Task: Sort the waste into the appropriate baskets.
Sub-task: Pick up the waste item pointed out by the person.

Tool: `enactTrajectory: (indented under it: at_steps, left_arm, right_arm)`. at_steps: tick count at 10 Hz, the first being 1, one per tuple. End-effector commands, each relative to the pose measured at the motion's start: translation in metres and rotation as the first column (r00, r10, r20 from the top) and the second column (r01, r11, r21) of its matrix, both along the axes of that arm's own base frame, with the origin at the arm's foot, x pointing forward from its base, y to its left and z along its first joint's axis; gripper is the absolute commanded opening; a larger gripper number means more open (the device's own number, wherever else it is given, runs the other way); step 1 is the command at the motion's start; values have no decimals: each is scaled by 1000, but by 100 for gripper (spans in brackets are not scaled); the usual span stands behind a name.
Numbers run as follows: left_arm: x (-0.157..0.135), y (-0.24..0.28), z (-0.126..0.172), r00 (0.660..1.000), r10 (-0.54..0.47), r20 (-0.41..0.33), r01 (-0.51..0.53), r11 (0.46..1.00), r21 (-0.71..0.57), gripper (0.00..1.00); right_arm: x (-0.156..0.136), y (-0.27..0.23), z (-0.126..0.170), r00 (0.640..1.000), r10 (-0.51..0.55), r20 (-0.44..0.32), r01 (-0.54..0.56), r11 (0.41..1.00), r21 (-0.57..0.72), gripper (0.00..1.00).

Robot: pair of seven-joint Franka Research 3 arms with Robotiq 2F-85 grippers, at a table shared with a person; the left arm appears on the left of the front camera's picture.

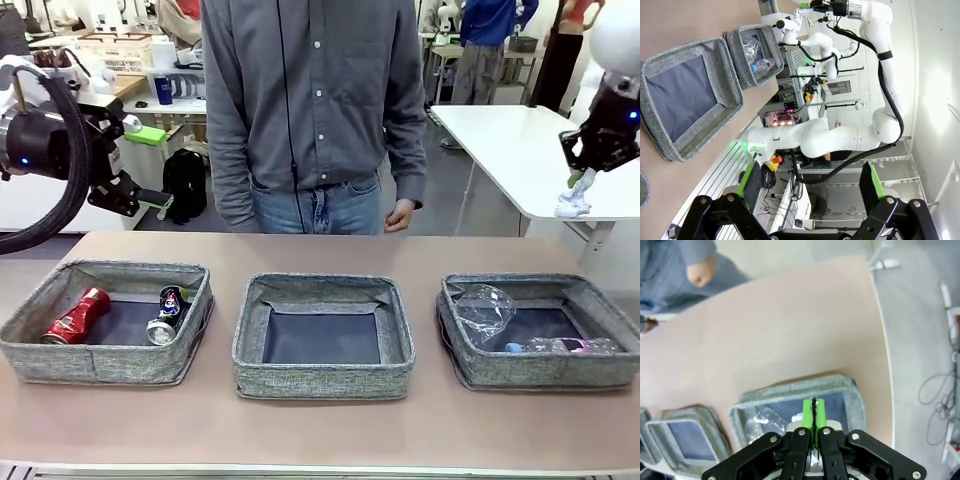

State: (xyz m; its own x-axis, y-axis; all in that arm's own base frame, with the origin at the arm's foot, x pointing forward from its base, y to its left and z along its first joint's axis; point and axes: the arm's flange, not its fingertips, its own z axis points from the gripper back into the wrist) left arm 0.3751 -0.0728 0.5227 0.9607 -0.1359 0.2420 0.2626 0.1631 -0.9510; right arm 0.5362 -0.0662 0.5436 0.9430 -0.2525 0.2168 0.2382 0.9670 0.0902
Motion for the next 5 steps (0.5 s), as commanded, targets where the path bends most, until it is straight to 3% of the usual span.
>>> enactTrajectory:
  at_steps: [1, 3, 4, 5]
  left_arm:
    - [-2, -1, 1, 1000, -9, 16, 9, 1000, -7, 100]
    - [-2, -1, 1, 1000, -9, 16, 9, 1000, -7, 100]
    - [-2, -1, 1, 1000, -9, 16, 9, 1000, -7, 100]
    - [-2, -1, 1, 1000, -9, 16, 9, 1000, -7, 100]
  right_arm:
    - [14, -18, -4, 999, -32, 2, 32, 1000, -1, 0]
    - [3, -6, -3, 1000, -10, -3, 10, 1000, 1, 1]
    - [11, 11, -6, 997, -41, -63, 39, 999, -34, 1]
    - [18, 35, 18, 996, -71, -56, 67, 996, -60, 1]
